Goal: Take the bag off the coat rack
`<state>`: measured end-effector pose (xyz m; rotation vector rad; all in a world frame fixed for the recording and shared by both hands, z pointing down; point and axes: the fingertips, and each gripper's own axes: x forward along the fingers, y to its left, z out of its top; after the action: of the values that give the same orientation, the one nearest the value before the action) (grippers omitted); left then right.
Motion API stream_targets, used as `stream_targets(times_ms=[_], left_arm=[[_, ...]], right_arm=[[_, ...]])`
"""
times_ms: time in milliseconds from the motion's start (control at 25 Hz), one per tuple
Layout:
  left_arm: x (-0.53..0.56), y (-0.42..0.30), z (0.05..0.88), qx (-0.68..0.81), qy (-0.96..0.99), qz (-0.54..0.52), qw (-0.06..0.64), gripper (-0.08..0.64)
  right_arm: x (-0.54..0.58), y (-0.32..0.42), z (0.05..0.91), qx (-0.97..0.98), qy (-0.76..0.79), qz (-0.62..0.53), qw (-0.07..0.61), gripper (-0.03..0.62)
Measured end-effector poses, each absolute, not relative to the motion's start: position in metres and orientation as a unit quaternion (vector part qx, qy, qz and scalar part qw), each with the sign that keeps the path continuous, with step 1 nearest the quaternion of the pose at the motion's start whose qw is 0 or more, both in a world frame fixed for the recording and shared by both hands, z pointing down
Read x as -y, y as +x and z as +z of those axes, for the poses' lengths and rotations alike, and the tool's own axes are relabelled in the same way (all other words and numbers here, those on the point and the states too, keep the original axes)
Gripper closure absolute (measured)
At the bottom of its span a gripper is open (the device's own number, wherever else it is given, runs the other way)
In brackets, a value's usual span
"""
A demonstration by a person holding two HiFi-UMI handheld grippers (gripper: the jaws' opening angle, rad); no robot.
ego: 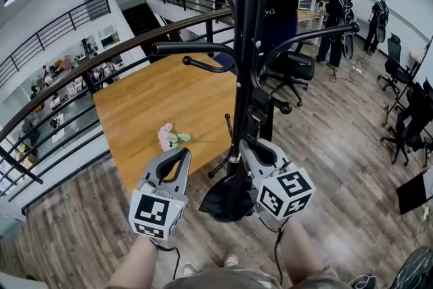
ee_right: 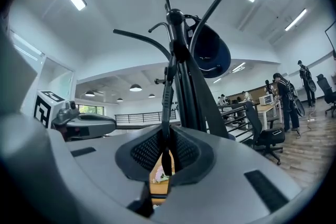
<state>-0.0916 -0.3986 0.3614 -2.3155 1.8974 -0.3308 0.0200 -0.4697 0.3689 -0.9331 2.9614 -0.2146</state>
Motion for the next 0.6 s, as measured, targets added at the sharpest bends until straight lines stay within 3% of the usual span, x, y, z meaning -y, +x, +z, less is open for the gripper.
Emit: stream_targets(times_ms=[200, 600], left_arm=[[0.399, -0.089, 0.36, -0.626, -0.769, -0.108, 0.07, 0.545], [0.385, -0.091, 0.345, -0.63, -0.766, -0.097, 0.083, 0.545]], right_arm=[[0.444, 0.015, 0.347, -0.958, -0.287, -0.008, 0.002, 0.545], [0.425, 0.033, 0.263, -0.962, -0.262, 0.05, 0.054, 0.525]])
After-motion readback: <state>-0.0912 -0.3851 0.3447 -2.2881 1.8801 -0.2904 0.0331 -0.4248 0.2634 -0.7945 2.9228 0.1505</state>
